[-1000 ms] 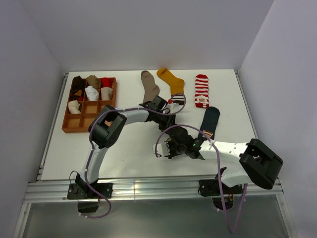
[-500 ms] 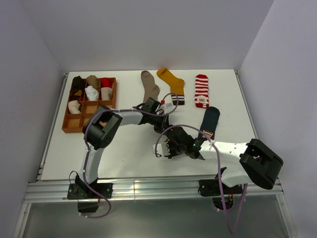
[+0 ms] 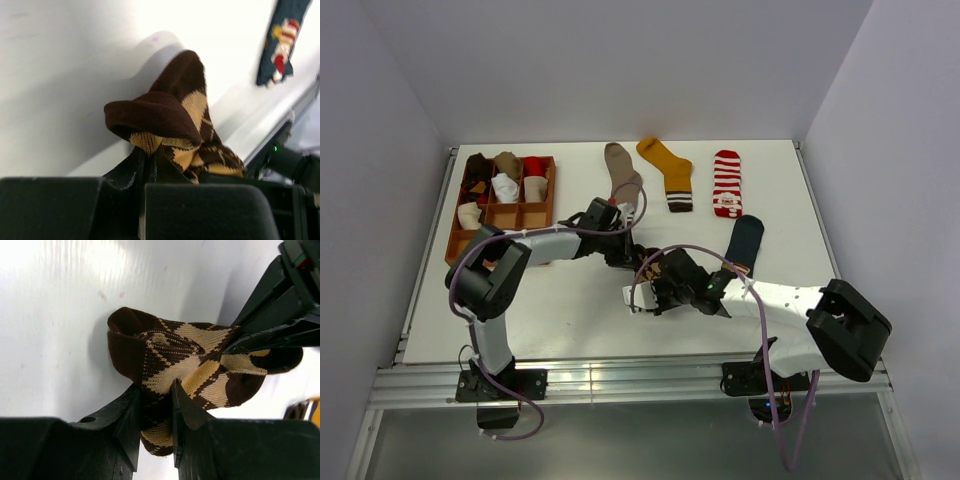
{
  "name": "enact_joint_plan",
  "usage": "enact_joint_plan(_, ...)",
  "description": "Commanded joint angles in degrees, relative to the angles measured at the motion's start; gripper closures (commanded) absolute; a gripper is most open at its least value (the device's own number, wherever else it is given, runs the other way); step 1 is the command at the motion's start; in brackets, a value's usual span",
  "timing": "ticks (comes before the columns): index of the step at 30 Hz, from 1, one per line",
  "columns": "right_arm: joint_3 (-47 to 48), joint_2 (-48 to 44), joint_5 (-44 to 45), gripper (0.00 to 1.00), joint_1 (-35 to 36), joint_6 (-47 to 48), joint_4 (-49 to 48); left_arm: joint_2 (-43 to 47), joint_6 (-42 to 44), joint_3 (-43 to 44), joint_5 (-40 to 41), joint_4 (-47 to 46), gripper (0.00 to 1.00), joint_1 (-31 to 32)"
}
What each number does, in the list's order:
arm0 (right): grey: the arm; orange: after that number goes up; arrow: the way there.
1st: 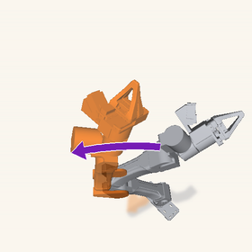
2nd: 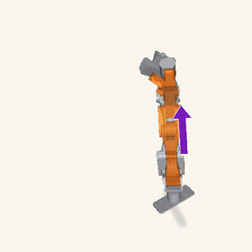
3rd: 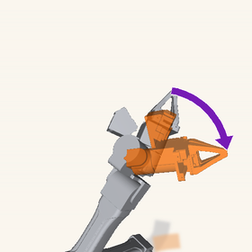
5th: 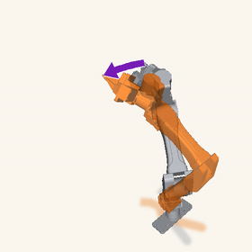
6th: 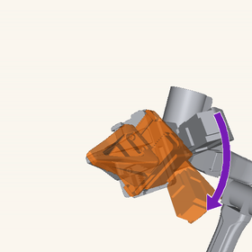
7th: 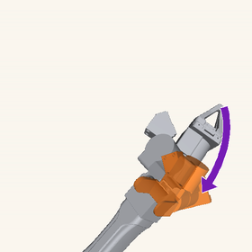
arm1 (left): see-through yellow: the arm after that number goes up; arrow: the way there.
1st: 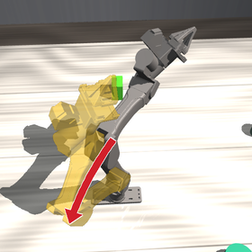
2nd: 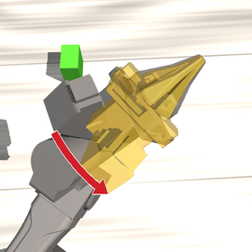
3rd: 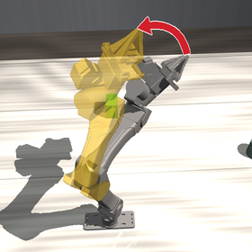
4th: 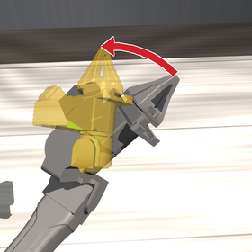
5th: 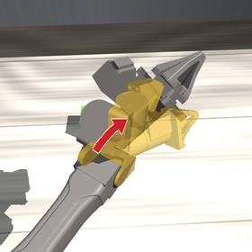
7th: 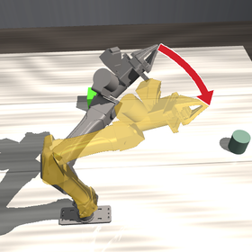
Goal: Roll the socks
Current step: Roll the sock at the center of the board.
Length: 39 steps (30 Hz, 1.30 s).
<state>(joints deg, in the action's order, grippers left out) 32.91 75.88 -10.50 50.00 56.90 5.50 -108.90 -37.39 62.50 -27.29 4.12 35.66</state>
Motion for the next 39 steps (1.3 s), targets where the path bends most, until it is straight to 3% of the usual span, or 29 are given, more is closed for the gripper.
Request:
enact_joint_plan(1, 2.3, 0.1, -4.7, 0.94, -0.7, -1.2, 7.9, 5.6, -2.5, -1.5, 12.2, 1.7, 1.00, -2.7)
enact_joint_plan(9, 12.6, 5.9, -16.0, 0.95, -4.5, 0.1, 21.6, 8.1, -4.9, -5.2, 18.7, 4.3, 1.00, -2.7)
enact_joint_plan(18, 26.1, 17.6, -29.5, 0.95, -8.1, 7.2, 44.3, 8.3, -4.9, -7.9, 18.7, 2.4, 1.00, -2.7)
enact_joint_plan(25, 30.5, 24.4, -31.1, 0.96, -9.3, 10.2, 50.7, 7.7, -5.8, -9.2, 18.8, 0.5, 0.98, -1.8)
enact_joint_plan(28, 32.0, 27.3, -31.0, 0.96, -10.3, 9.8, 52.4, 7.1, -6.0, -8.5, 19.6, 0.7, 0.89, -0.4)
enact_joint_plan(35, 35.4, 30.0, -29.1, 0.96, -11.2, 8.3, 53.6, 7.3, -8.0, -7.2, 21.4, 0.8, 0.58, 1.4)
enact_joint_plan(39, 36.7, 31.3, -29.4, 0.97, -11.6, 7.7, 54.0, 9.0, -8.4, -7.8, 22.4, 0.9, 0.54, 1.3)
